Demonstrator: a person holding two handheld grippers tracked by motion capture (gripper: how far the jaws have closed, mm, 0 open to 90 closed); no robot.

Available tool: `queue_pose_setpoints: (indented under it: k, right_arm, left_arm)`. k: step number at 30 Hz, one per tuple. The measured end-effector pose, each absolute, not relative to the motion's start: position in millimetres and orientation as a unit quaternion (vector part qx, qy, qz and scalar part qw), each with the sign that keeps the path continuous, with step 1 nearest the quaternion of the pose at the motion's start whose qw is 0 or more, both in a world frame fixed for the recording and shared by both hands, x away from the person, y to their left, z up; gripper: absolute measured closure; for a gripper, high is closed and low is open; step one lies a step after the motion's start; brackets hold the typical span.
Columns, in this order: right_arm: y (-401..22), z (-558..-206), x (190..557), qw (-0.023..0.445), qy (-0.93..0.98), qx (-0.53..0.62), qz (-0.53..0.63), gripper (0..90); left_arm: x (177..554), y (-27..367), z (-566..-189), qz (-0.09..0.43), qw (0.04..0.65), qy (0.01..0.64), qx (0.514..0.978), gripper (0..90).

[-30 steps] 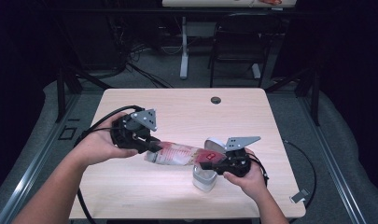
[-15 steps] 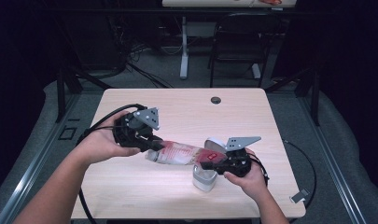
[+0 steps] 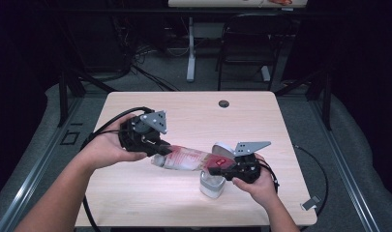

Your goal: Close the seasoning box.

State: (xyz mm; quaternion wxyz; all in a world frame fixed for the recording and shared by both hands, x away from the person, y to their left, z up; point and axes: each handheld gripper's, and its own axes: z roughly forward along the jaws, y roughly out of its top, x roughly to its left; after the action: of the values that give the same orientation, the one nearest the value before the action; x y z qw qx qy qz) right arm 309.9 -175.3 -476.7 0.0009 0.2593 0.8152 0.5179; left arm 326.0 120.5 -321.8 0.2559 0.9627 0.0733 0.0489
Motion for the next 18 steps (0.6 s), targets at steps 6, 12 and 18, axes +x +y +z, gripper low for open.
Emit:
queue_pose_setpoints:
  k: [6,12,18]
  right_arm:
    - [-175.6,-476.6,310.0,0.001,0.816,0.259,0.517,83.3]
    - [-175.6,-476.6,310.0,0.001,0.816,0.259,0.517,83.3]
    - [-175.7,-476.5,310.1,0.001,0.815,0.259,0.518,83.0]
  left_arm:
    - [326.2,119.3,-321.3,0.051,0.256,0.071,0.963,83.5]
    - [326.0,118.8,-320.6,0.05,0.256,0.071,0.963,84.1]
    - [326.0,118.5,-320.1,0.05,0.257,0.072,0.962,84.6]
